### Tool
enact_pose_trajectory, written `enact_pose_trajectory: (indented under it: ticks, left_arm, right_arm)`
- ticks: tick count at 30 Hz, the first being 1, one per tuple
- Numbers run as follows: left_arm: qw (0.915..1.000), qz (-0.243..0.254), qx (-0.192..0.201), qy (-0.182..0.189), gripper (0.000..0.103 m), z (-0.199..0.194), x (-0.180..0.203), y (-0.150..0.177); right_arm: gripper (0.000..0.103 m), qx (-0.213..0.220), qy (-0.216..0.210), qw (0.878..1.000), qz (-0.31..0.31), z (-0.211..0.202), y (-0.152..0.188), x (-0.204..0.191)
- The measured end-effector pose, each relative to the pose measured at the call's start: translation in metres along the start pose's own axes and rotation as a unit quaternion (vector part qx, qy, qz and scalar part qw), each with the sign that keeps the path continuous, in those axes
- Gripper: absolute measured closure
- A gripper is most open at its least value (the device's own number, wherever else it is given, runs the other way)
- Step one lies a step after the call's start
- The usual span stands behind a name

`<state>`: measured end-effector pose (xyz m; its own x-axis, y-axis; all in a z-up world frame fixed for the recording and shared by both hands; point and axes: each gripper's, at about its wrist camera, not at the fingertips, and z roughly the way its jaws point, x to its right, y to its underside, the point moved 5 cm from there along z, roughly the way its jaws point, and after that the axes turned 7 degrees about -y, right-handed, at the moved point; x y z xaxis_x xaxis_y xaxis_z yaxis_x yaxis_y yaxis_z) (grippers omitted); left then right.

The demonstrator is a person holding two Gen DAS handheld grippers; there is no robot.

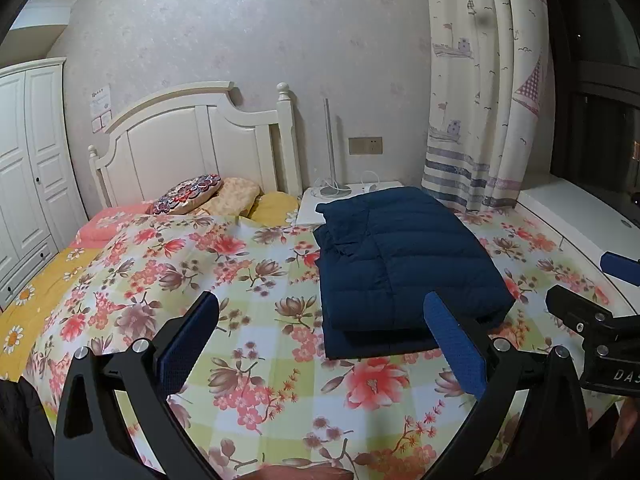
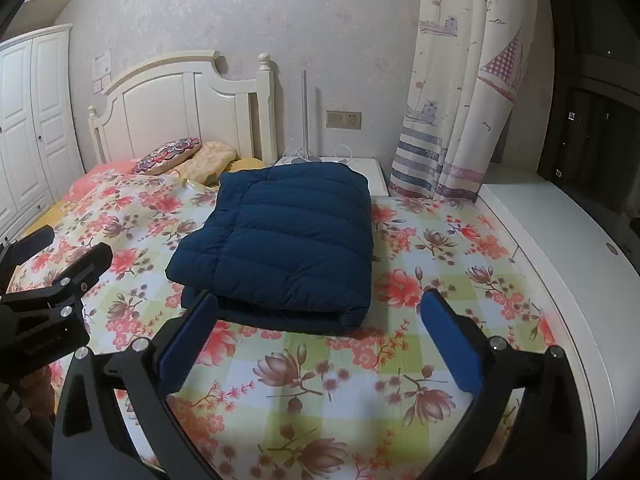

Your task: Fold large clothes

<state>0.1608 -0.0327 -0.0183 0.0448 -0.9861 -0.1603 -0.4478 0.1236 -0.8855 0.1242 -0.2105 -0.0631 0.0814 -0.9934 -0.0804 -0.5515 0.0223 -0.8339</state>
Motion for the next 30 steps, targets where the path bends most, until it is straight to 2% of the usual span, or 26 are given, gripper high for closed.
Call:
enact_pose_trajectory:
  ticks: [30]
  left_arm:
    - [0.9999,0.000,-0.004,0.010,0.005,-0.004,-0.001,0.002]
  right_arm:
    - [0.002,0.008,-0.006,1.000,-0.007,-0.006,-0.004,-0.014]
